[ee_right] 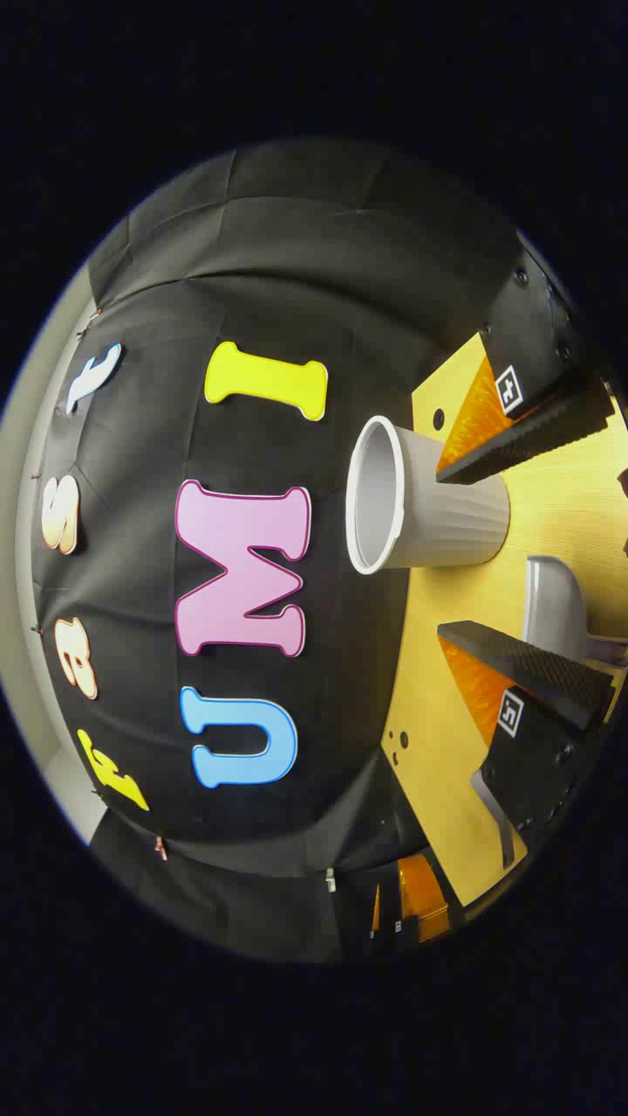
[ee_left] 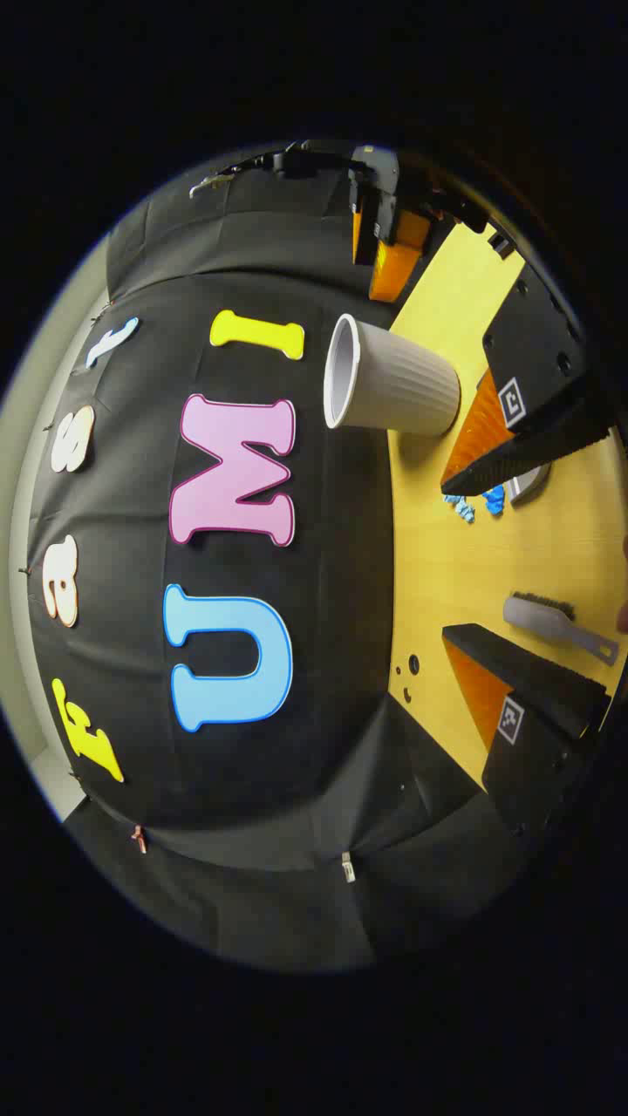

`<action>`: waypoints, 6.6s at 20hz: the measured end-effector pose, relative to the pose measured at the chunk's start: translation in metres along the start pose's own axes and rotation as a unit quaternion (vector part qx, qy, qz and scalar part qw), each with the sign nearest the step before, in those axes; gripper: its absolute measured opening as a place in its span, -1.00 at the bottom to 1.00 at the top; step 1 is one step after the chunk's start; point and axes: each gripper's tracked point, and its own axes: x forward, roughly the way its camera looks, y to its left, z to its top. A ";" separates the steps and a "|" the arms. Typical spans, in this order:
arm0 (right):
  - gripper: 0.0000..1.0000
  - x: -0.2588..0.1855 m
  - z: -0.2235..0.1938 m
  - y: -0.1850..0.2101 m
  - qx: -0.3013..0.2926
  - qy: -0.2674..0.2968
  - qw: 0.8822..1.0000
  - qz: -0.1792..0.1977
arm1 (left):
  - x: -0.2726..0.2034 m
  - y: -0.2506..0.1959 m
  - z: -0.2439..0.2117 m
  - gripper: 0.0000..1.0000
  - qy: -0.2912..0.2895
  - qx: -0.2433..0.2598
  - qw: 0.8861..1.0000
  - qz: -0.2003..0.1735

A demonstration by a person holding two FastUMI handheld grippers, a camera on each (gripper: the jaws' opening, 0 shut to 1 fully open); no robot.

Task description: Pick up the small broom and dustpan from the desktop, sweep the trash into the dustpan with the broom, and then empty the trash into the garbage bin.

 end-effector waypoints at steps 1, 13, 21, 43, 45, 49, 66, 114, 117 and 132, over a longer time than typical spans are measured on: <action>0.96 0.000 -0.002 0.007 0.003 0.008 1.000 -0.001 | 0.003 0.000 -0.002 0.91 0.004 -0.002 1.000 -0.005; 0.96 -0.001 -0.018 0.051 -0.002 0.041 0.999 0.007 | 0.016 0.032 -0.026 0.91 0.032 -0.014 0.999 -0.013; 0.96 -0.003 -0.027 0.057 0.016 0.053 0.998 0.011 | 0.017 0.045 -0.057 0.91 0.082 -0.008 0.997 -0.005; 0.96 -0.008 -0.087 0.050 0.025 0.153 0.988 0.008 | 0.028 0.095 -0.264 0.92 0.433 -0.046 0.900 0.030; 0.96 -0.010 -0.092 0.050 0.028 0.159 0.987 0.012 | 0.031 0.095 -0.274 0.92 0.454 -0.024 0.890 0.028; 0.96 -0.013 -0.099 0.050 0.035 0.170 0.985 0.014 | 0.039 0.093 -0.279 0.93 0.474 -0.006 0.880 0.019; 0.98 -0.019 -0.152 0.106 0.144 0.332 0.929 0.074 | 0.041 0.086 -0.282 -0.42 0.470 0.008 0.883 -0.001; -0.32 -0.003 -0.278 0.062 -0.041 0.535 0.825 0.178 | 0.312 0.065 -0.209 -0.46 0.438 0.314 0.838 -0.087; -0.32 0.008 -0.282 0.063 -0.051 0.532 0.824 0.187 | 0.327 0.046 -0.207 -0.46 0.427 0.355 0.822 -0.126; -0.33 0.012 -0.281 0.073 -0.086 0.502 0.828 0.237 | 0.184 -0.071 -0.246 -0.46 0.514 0.290 0.735 -0.336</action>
